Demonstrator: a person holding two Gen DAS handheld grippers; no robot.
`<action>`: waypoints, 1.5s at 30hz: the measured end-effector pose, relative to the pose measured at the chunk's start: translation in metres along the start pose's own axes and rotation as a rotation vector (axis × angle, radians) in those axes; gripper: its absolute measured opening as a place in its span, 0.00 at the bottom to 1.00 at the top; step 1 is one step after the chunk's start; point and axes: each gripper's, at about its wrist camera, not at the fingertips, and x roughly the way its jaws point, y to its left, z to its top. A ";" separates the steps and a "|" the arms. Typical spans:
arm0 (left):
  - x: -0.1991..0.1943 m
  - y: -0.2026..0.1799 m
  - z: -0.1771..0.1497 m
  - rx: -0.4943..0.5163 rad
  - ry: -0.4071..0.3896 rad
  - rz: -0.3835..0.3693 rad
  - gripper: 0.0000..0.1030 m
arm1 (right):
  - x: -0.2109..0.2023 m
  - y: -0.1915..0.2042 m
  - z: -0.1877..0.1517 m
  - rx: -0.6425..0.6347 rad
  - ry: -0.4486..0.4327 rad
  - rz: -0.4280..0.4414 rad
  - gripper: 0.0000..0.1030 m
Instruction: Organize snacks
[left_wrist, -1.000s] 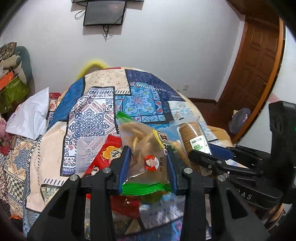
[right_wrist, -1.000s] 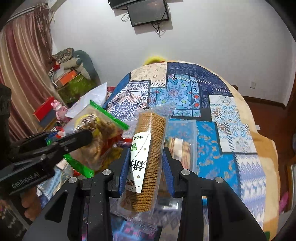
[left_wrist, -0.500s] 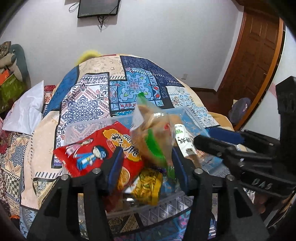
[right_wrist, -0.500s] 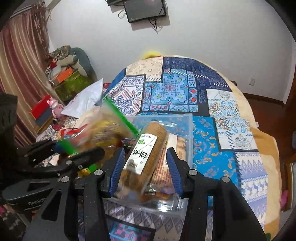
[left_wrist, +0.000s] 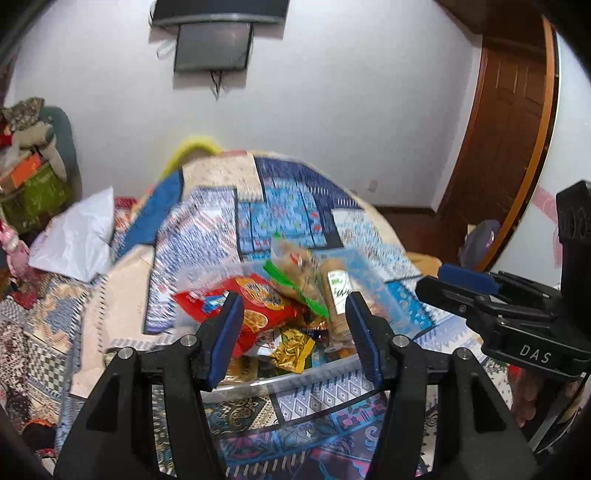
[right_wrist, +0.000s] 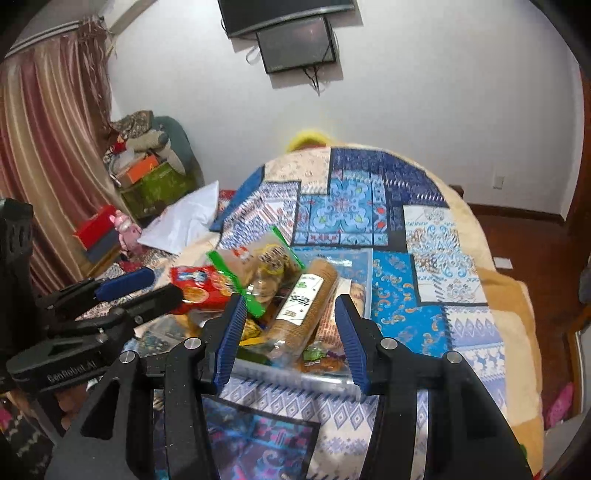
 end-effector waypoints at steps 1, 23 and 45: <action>-0.010 -0.002 0.001 0.001 -0.021 0.007 0.55 | -0.007 0.002 0.000 -0.004 -0.014 0.003 0.45; -0.146 -0.035 -0.031 0.002 -0.309 0.099 0.93 | -0.130 0.054 -0.039 -0.080 -0.311 -0.060 0.97; -0.143 -0.033 -0.044 0.012 -0.282 0.102 0.93 | -0.131 0.056 -0.054 -0.072 -0.297 -0.066 0.98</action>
